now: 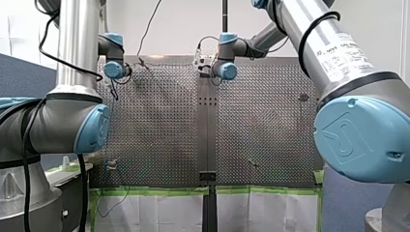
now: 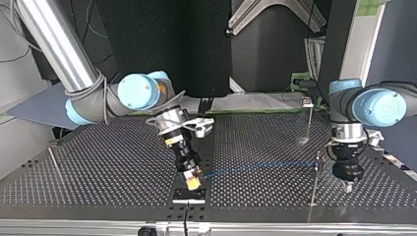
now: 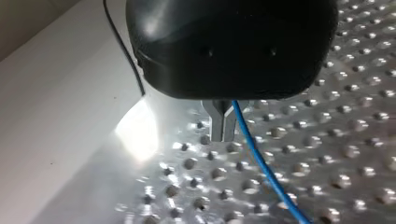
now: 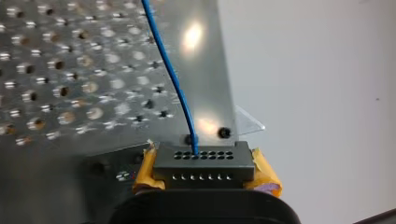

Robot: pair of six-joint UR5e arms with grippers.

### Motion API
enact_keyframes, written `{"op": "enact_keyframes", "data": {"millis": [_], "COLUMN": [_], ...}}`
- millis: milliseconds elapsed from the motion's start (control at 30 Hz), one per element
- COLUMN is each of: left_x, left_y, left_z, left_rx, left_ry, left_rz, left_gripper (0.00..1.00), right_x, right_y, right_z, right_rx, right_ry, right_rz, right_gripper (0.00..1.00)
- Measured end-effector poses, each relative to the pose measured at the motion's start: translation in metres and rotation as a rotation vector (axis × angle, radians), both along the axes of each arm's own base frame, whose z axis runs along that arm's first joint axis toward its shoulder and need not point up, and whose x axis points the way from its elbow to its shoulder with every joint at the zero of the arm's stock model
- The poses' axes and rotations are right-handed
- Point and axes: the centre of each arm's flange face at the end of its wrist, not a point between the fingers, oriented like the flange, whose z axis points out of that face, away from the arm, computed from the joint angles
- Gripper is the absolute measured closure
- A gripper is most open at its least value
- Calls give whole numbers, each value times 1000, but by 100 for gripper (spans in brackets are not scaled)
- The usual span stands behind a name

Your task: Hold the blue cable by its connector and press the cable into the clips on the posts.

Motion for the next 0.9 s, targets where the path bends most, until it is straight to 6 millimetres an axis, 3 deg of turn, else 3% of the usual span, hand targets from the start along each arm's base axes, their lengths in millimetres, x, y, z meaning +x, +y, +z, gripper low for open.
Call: {"op": "enact_keyframes", "data": {"millis": [133,200,333,400,433,500,533,600,900], "left_x": [1,0,-2,-4,-5,-7,-8,-9,-16], "left_y": [-1,-1,0,1,1,2,2,1,-2], "left_z": [-3,-4,-6,-7,-8,-8,-7,-7,-10], "left_rx": [-1,2,18,28,34,46,56,75,147], "left_ry": [9,14,36,50,61,73,80,87,152], "left_rz": [2,12,44,60,71,89,96,95,92], "left_gripper": [100,82,76,60,60,29,29,0,0], "right_x": [1,1,1,1,1,1,1,1,0], "right_y": [0,0,1,1,2,2,2,2,2], "right_z": [4,4,3,3,3,3,2,2,1], "right_rx": [-4,-2,2,3,4,5,6,7,11], "right_ry": [0,3,10,13,14,17,18,22,30], "right_rz": [5,7,10,11,12,14,14,15,14], "right_gripper": [100,100,100,100,100,100,100,100,100]}}
